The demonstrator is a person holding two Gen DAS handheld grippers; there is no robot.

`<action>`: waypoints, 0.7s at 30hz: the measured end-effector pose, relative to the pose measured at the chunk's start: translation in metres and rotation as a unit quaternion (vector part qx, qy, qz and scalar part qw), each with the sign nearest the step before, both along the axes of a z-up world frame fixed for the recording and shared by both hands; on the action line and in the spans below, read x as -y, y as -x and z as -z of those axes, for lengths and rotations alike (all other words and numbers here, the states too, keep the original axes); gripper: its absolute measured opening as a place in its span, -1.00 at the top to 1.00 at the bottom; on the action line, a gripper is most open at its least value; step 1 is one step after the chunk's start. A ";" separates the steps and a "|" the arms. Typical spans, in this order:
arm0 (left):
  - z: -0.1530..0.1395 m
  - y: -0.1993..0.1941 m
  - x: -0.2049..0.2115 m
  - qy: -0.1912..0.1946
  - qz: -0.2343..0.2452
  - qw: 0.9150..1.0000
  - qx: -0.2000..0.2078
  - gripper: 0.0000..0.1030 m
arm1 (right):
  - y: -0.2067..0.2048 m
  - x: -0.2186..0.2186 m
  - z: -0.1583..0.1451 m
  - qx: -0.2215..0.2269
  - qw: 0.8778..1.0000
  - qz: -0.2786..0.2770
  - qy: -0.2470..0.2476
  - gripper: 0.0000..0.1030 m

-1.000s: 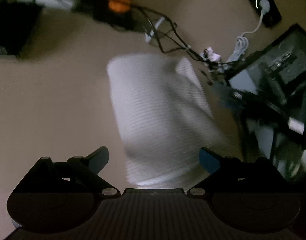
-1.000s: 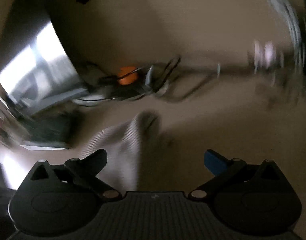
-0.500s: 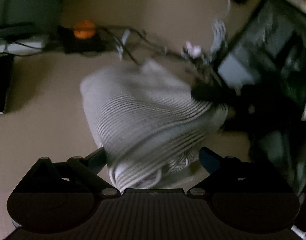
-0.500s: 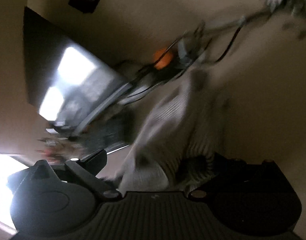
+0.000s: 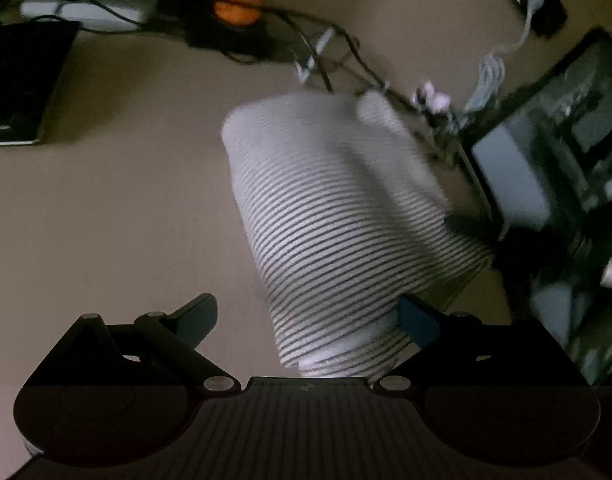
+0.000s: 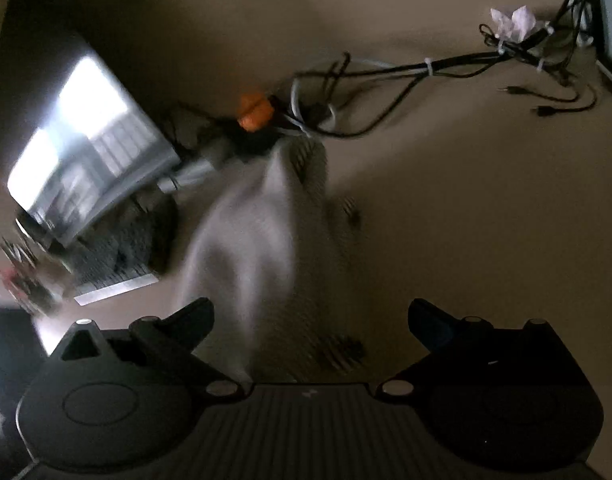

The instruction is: Fold clothes

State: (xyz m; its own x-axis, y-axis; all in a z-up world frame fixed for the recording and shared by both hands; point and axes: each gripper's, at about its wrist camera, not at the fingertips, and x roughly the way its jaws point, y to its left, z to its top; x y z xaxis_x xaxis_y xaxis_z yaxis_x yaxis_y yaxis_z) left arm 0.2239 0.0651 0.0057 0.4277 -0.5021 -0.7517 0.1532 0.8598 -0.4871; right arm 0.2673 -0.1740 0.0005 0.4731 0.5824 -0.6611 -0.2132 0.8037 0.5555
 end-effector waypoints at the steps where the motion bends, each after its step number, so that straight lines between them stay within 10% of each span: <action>1: 0.002 -0.003 0.004 0.004 0.011 1.000 -0.001 -0.93 | -0.005 -0.003 0.002 -0.006 1.000 0.001 0.005 -1.00; 8: 0.015 -0.043 0.034 0.007 0.068 0.998 0.013 -0.95 | -0.022 -0.021 0.037 -0.081 0.994 -0.027 -0.070 -0.97; 16: 0.010 -0.123 0.057 -0.040 0.076 0.995 0.059 -0.95 | -0.061 -0.001 0.016 0.006 0.996 0.071 -0.046 -0.97; 21: -0.005 -0.094 0.047 -0.112 0.101 0.982 0.110 -0.94 | -0.040 0.015 -0.014 0.109 0.989 0.084 0.059 -0.99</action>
